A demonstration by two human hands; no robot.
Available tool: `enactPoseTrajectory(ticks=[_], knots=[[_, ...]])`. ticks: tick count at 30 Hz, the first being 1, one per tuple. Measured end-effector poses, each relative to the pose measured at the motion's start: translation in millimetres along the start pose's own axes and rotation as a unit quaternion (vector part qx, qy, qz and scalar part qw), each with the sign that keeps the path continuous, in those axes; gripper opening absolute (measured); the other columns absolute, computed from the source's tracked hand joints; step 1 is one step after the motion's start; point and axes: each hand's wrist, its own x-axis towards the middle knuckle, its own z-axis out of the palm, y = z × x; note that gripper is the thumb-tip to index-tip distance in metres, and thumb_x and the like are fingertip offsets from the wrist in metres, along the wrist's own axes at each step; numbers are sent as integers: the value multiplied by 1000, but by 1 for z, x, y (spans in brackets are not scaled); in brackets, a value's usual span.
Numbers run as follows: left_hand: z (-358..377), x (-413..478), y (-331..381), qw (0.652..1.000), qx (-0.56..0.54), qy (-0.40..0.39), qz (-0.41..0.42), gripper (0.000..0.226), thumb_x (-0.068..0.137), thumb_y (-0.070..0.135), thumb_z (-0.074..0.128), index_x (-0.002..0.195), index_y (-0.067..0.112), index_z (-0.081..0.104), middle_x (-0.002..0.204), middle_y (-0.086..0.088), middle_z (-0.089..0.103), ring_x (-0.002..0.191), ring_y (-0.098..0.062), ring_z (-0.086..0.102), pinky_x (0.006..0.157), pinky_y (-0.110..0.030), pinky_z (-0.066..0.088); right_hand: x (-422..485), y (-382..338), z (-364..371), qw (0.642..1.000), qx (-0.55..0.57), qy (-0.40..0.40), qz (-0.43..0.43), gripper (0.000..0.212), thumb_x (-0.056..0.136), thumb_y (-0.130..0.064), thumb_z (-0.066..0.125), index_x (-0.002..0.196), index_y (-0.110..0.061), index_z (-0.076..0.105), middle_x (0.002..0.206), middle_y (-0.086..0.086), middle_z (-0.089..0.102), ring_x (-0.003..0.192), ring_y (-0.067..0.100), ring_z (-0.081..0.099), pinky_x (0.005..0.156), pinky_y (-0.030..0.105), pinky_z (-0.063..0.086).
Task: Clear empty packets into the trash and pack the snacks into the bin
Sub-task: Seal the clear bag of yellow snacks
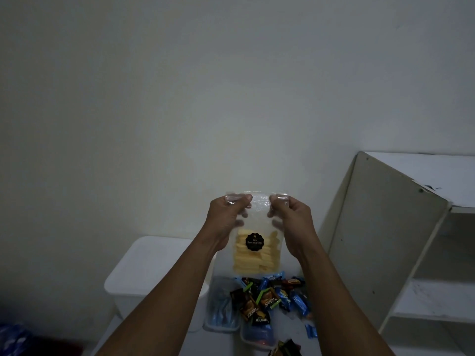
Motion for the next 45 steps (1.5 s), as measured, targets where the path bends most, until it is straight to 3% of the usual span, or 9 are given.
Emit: enactPoseTrajectory(ticks=[8,12,17,23,29,33,37,42,45], knots=[[3,1,2,999,-10,29,9,12,86,21,75,90,12,69,72,0,67,61,-12,57,59,-30,47,0,0,12,995,57,79,-33,16,96,-16,61,82,-13,68,67,2,63,68,12,63,76,35,51],[1,1,8,1000,2,18,3,15,80,22,81,86,13,72,74,-2,69,65,-14,58,62,-31,48,-1,0,14,998,39,42,-37,17,96,-24,63,90,-9,70,73,2,66,71,11,65,74,33,53],[0,-2,9,999,35,-29,24,9,84,22,77,76,19,72,75,-1,70,65,-14,57,65,-31,41,-1,-3,13,1000,-6,-24,-11,11,88,-22,73,87,-12,74,77,5,70,73,14,65,75,38,50],[0,-4,7,999,32,-23,32,8,83,25,78,80,19,73,77,-2,71,67,-14,59,64,-31,42,-1,-3,20,1000,1,2,-16,14,88,-21,73,81,-9,73,69,3,66,75,14,60,76,36,46],[-1,-2,7,999,8,-6,34,4,87,15,73,85,17,71,72,2,69,63,-11,59,65,-29,44,-2,-2,17,1000,4,-5,0,13,85,-23,76,81,-10,74,69,1,66,70,13,60,73,36,46],[1,-1,8,998,33,-18,43,3,88,17,72,86,18,71,73,2,70,63,-10,60,66,-28,43,0,-3,19,1000,-3,-3,-9,12,85,-18,75,75,-12,73,64,-3,61,65,8,56,65,28,43],[2,-3,8,999,1,-11,32,10,85,22,76,88,13,73,77,0,72,67,-13,64,69,-32,47,1,-2,18,999,30,33,-24,5,86,-11,73,85,-6,75,64,-5,64,58,1,59,54,14,46],[2,-3,11,998,-46,12,38,13,93,23,65,82,17,66,79,3,66,69,-14,64,68,-30,45,3,-4,17,998,38,40,-14,9,85,-18,76,86,-9,76,68,-3,65,64,5,61,67,29,47],[6,-3,12,997,-45,32,50,16,98,19,58,82,17,63,80,2,63,64,-13,60,66,-31,42,2,-5,21,999,35,32,-13,9,84,-18,77,86,-10,77,69,-2,65,66,7,60,69,31,46]])
